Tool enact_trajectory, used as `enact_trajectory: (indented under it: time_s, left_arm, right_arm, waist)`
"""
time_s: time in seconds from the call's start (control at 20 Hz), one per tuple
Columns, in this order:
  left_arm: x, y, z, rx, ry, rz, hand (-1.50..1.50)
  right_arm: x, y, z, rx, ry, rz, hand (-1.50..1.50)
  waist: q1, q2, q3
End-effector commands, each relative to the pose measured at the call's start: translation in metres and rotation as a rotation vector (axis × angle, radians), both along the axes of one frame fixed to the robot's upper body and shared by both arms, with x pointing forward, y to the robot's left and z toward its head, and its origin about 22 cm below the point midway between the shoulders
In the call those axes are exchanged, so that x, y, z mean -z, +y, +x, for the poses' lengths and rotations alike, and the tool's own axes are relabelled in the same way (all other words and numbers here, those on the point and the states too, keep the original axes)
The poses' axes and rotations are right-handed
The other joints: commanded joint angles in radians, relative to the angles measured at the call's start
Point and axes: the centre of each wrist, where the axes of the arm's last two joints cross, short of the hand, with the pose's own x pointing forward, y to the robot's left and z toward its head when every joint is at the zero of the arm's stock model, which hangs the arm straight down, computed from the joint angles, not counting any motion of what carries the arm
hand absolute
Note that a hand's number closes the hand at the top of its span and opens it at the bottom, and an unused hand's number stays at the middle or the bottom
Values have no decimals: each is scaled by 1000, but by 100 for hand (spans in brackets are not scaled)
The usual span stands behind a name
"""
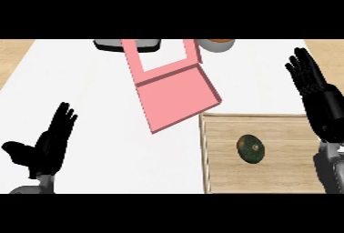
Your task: Pick the squash from the tray and place it in the cardboard box
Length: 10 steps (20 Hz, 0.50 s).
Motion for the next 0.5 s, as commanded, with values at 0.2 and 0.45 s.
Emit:
enact_trajectory:
  time_s: [0.2,0.45]
  left_arm:
    - [-35,64,3,-123,-3,451,0]
    - [-35,65,8,-101,67,508,0]
  right_arm:
    - [45,-2,-10,-382,117,117,-150]
    - [22,-24,-19,-544,-27,-550,-150]
  waist:
    - [1,22,43]
    - [-17,28,42]
